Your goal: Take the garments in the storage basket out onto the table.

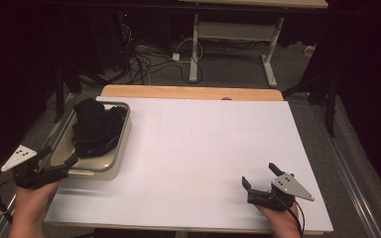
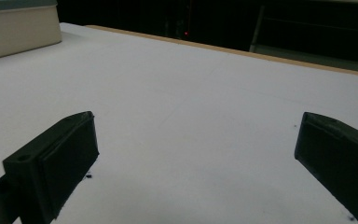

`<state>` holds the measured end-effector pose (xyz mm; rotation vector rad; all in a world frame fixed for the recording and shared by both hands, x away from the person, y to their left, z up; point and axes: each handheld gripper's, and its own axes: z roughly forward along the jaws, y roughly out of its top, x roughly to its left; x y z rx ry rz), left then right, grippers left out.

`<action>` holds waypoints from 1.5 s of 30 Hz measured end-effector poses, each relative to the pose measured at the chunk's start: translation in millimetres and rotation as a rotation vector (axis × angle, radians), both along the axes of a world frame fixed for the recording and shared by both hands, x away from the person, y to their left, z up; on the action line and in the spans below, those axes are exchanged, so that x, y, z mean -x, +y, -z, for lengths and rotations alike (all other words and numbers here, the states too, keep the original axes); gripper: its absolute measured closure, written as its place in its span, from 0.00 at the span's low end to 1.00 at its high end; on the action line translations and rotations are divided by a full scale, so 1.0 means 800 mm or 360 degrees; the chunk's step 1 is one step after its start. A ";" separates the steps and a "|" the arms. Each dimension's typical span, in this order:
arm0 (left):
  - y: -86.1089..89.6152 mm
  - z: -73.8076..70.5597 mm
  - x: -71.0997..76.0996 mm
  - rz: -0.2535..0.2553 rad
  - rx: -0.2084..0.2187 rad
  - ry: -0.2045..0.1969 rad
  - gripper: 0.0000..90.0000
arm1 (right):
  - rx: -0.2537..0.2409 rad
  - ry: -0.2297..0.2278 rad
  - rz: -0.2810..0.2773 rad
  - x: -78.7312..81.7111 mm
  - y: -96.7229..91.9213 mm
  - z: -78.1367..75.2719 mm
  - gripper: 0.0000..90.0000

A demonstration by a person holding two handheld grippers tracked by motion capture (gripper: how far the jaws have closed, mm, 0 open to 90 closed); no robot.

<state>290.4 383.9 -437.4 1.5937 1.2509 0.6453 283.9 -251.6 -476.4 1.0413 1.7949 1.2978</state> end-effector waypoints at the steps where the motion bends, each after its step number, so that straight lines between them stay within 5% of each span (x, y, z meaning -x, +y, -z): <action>1: 0.000 0.000 0.000 0.0003 0.0001 0.0000 0.00 | 0.0005 -0.0002 0.0003 0.001 0.000 0.000 0.00; 13: -0.022 -0.002 -0.008 0.0098 0.0067 -0.0007 0.00 | 0.0056 0.0037 -0.0054 0.002 0.003 -0.008 0.00; 15: -0.029 -0.002 -0.010 0.0098 0.0069 -0.0009 0.00 | 0.0001 -0.0007 -0.0053 0.006 0.000 -0.013 0.00; 20: -0.042 -0.016 -0.019 0.0091 0.0038 -0.0027 0.00 | 0.0003 -0.0027 -0.0067 0.011 0.000 -0.014 0.00; 25: -0.041 -0.048 -0.047 0.0085 -0.0032 0.0015 0.00 | 0.0003 -0.0029 -0.0088 0.015 -0.001 -0.013 0.00; 30: -0.039 -0.060 -0.071 0.0085 -0.0001 0.0031 0.00 | 0.0005 -0.0037 -0.0086 0.015 -0.001 -0.013 0.00; 45: -0.044 -0.068 -0.154 0.0049 -0.0011 0.0218 0.00 | 0.0032 -0.0041 -0.0102 0.015 0.005 -0.011 0.00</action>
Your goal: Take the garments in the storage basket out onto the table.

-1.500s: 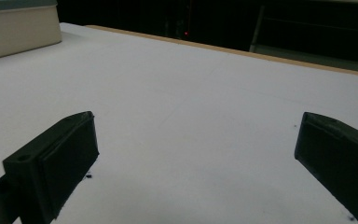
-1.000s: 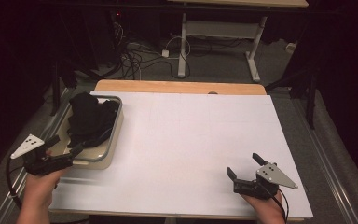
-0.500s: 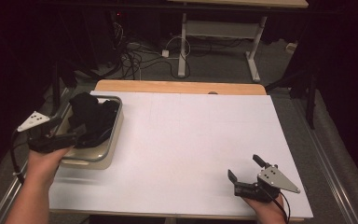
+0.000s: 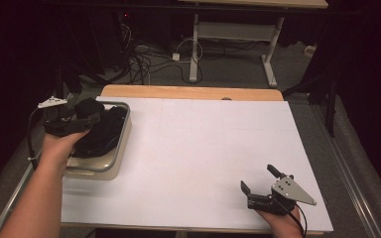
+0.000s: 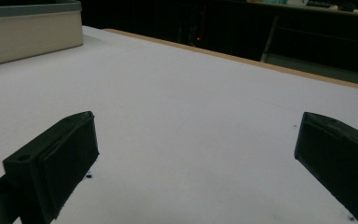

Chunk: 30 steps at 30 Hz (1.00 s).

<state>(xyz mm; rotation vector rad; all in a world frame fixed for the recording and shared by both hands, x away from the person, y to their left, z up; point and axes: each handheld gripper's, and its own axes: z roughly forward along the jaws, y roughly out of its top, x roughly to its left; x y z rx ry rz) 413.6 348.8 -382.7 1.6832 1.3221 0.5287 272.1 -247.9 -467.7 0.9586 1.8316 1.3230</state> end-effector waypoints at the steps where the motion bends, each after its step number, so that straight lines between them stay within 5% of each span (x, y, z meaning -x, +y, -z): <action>1: 0.001 0.000 -0.005 -0.0009 0.0011 0.0015 0.00 | 0.0000 0.0000 0.0000 0.000 0.000 0.000 0.00; 9: 0.005 -0.004 -0.037 -0.0035 0.0006 0.0117 0.05 | 0.0006 0.0005 0.0017 0.000 -0.004 0.000 0.00; 16: 0.002 0.003 -0.060 -0.0080 -0.0083 0.0233 0.16 | 0.0002 0.0010 0.0013 0.000 -0.004 0.001 0.00; 24: 0.000 0.015 -0.067 -0.0047 -0.0225 0.0336 0.67 | 0.0001 0.0020 0.0020 -0.002 -0.005 0.003 0.00; 30: -0.008 0.012 -0.061 0.0054 -0.0245 0.0363 0.75 | 0.0002 0.0019 0.0018 -0.002 -0.003 0.003 0.00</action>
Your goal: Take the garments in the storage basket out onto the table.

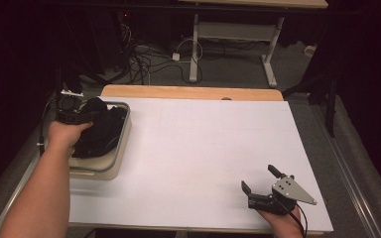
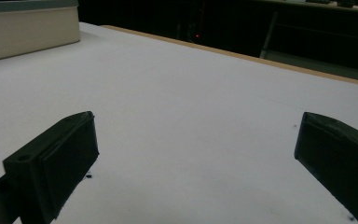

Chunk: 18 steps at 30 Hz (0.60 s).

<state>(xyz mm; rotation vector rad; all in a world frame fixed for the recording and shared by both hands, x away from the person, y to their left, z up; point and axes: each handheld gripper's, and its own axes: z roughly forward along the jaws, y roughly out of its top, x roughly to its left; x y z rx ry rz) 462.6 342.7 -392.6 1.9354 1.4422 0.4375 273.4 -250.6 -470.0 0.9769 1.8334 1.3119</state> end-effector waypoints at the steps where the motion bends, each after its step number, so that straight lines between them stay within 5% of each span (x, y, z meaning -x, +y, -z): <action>1: -0.005 -0.004 0.004 0.0028 -0.0014 0.0008 0.76 | 0.0000 -0.0001 -0.0003 0.000 0.001 0.000 0.00; 10: -0.021 -0.008 0.028 0.0122 -0.0059 0.0042 0.76 | -0.0008 -0.0015 -0.0009 0.003 0.001 -0.003 0.00; 18: -0.042 0.013 0.045 0.0272 -0.0139 0.0269 0.77 | -0.0016 -0.0015 -0.0017 0.004 0.003 -0.003 0.00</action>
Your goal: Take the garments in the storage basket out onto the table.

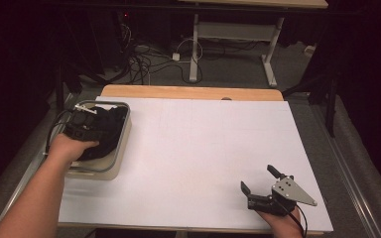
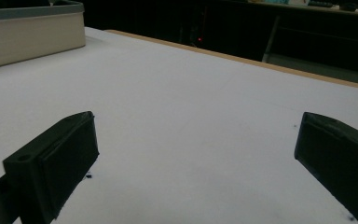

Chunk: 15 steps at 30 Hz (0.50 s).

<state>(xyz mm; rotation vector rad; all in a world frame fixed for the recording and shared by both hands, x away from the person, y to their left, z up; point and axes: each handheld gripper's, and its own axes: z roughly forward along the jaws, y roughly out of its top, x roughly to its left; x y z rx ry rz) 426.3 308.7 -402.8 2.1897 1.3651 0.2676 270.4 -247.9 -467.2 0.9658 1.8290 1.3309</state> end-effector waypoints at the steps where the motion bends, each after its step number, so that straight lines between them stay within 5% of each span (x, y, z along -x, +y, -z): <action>1: -0.005 0.006 0.001 0.0014 -0.0031 0.0024 0.77 | 0.0000 0.0000 0.0000 0.000 0.000 0.000 0.00; 4: -0.022 0.018 0.002 0.0073 -0.0196 0.0084 0.77 | 0.0007 -0.0006 -0.0008 0.001 0.002 -0.001 0.00; 7: -0.032 0.020 0.002 0.0076 -0.0263 0.0088 0.77 | 0.0010 -0.0007 -0.0007 0.003 0.002 -0.001 0.00; 10: -0.030 0.018 0.004 0.0083 -0.0237 0.0073 0.75 | 0.0004 -0.0012 -0.0007 0.004 0.002 -0.002 0.00; 15: -0.015 -0.008 0.008 0.0160 -0.0037 0.0129 0.40 | 0.0002 -0.0006 0.0002 0.004 0.000 -0.001 0.00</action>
